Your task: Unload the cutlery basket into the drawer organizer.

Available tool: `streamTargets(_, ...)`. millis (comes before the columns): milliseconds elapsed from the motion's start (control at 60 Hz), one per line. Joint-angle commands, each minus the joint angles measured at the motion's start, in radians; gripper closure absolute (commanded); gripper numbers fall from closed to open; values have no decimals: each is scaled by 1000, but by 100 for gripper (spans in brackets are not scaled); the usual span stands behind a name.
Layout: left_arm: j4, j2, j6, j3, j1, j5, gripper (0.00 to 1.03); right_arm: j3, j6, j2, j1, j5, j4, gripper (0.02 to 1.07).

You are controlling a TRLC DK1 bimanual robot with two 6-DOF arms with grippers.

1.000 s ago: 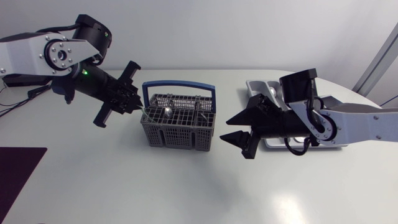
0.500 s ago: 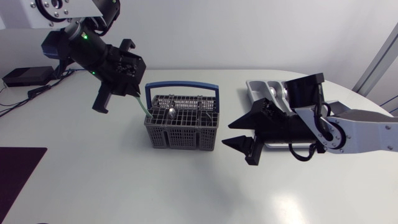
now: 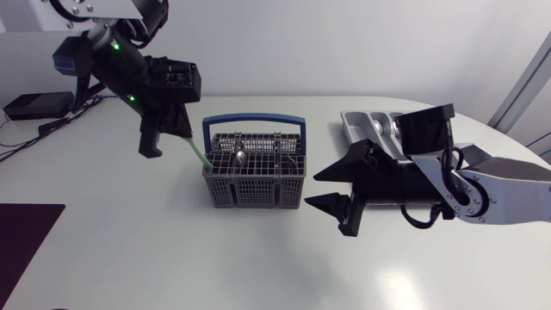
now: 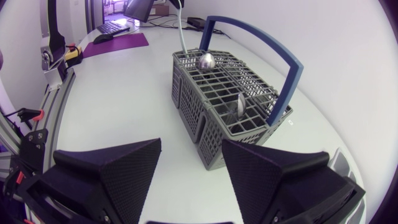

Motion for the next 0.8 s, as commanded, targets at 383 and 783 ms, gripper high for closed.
streamTargets(383, -55, -30, -303, 91, 5, 77, 100, -31, 28, -75, 7, 30, -3, 35)
streamTargets(783, 82, 27, -625, 34, -196, 216, 100, -102, 46, -284, 105, 283, 58, 36)
